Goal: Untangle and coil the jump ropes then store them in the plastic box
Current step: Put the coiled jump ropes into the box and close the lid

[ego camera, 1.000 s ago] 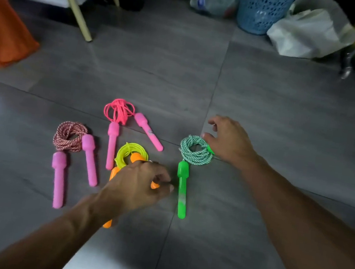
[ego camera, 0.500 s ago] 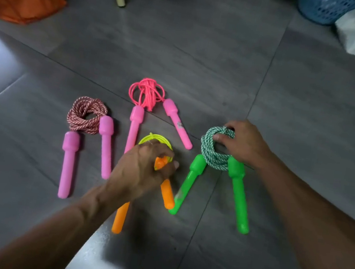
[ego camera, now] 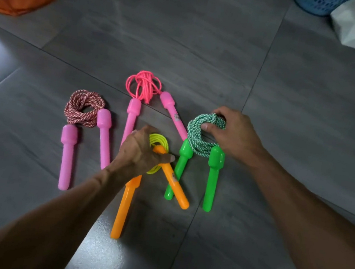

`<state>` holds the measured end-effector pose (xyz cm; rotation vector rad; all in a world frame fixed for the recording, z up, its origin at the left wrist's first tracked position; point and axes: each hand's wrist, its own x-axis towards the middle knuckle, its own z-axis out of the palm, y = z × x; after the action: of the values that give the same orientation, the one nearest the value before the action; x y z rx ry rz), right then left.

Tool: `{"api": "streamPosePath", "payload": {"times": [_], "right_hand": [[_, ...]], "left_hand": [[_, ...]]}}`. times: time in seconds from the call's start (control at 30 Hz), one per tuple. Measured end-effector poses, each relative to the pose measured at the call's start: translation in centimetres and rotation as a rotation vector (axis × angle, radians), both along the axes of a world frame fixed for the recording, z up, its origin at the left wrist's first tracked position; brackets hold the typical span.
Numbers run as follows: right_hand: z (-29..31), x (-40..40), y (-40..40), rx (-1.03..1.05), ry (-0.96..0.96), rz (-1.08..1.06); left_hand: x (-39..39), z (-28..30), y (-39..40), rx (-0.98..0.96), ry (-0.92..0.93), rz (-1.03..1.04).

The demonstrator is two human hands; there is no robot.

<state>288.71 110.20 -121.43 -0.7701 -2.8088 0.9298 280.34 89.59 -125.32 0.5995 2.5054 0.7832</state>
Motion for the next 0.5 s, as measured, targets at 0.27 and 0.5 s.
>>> {"api": "streamPosePath", "payload": {"times": [0.27,0.5], "right_hand": [[4.2,5.4,0.0,0.044,0.121,-0.111],[13.6,11.6,1.0,0.099,0.129,-0.137]], "left_hand": [[3.4,5.2,0.5,0.226,-0.036,-0.194],[7.8,14.1,2.0,0.328,-0.058,-0.365]]}}
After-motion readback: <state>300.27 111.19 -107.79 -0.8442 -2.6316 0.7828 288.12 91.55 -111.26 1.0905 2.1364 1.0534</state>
